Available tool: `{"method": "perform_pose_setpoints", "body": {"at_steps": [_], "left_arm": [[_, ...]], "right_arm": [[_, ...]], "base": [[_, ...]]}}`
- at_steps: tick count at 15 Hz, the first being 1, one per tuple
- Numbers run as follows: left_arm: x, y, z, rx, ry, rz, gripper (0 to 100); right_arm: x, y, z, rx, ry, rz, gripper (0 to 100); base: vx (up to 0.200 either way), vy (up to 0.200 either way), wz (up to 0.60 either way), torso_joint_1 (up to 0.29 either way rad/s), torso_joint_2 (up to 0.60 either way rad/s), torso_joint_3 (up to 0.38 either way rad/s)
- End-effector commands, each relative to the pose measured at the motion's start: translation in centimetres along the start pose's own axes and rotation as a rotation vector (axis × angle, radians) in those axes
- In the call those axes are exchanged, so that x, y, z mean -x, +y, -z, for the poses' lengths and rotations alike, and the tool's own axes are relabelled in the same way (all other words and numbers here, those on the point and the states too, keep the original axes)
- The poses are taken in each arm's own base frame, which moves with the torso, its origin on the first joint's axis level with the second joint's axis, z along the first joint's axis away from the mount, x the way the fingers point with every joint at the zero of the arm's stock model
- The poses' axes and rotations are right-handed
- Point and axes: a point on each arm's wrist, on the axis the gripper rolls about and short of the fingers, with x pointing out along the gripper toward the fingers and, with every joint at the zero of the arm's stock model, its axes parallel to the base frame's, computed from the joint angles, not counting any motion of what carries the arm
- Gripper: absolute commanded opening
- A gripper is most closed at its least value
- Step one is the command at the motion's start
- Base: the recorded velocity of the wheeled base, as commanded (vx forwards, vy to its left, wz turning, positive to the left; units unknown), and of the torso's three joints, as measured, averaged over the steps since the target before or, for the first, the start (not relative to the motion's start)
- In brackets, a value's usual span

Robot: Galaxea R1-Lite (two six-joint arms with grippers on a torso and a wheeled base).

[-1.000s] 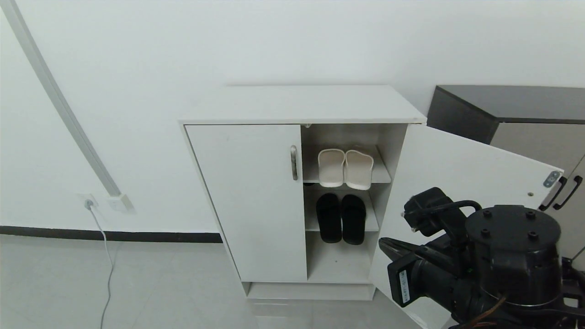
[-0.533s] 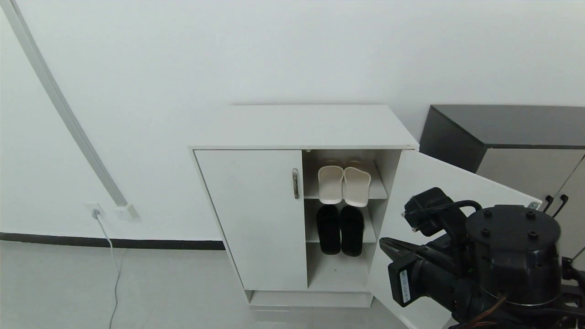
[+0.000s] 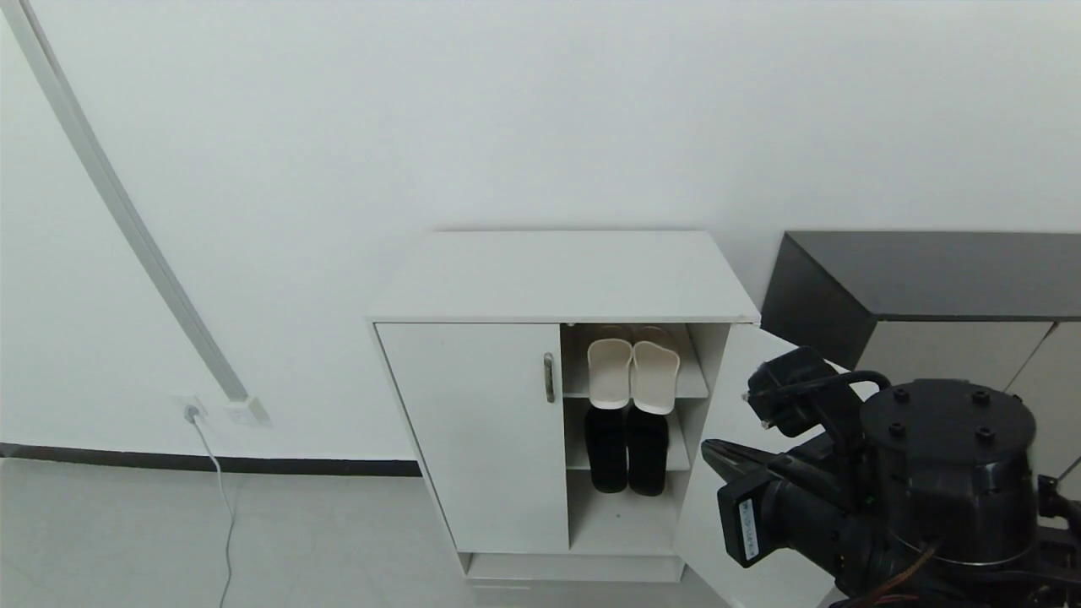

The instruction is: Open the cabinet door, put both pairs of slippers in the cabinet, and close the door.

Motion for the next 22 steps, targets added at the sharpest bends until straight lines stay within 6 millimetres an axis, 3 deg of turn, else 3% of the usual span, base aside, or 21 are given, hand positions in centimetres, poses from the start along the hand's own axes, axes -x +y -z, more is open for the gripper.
{"method": "perform_pose_setpoints", "body": {"at_steps": [1,6,9,15,22], "left_arm": [[0.0,0.0,0.0,0.0,0.001,-0.001,0],[0.0,0.0,0.0,0.0,0.001,-0.001,0],[0.0,0.0,0.0,0.0,0.001,-0.001,0],[0.0,0.0,0.0,0.002,0.001,-0.001,0],[0.0,0.0,0.0,0.0,0.001,-0.001,0]], "right_arm": [[0.0,-0.1,-0.1,-0.005,-0.004,0.001,0],[0.0,-0.2,0.3,0.005,0.007,0.003,0],[0.0,-0.2,0.3,0.005,0.007,0.004,0],[-0.2,-0.3,0.4,0.004,0.011,0.014,0],[-1.0,-1.0,0.5,-0.003,0.024,0.047,0]], "base": [[0.0,0.0,0.0,0.261,-0.59,-0.33],[0.0,0.0,0.0,0.212,-0.47,-0.257],[0.0,0.0,0.0,0.012,-0.02,-0.012],[0.0,0.0,-0.6,0.006,0.0,-0.002],[0.0,0.0,0.0,0.0,0.0,0.0]]}}
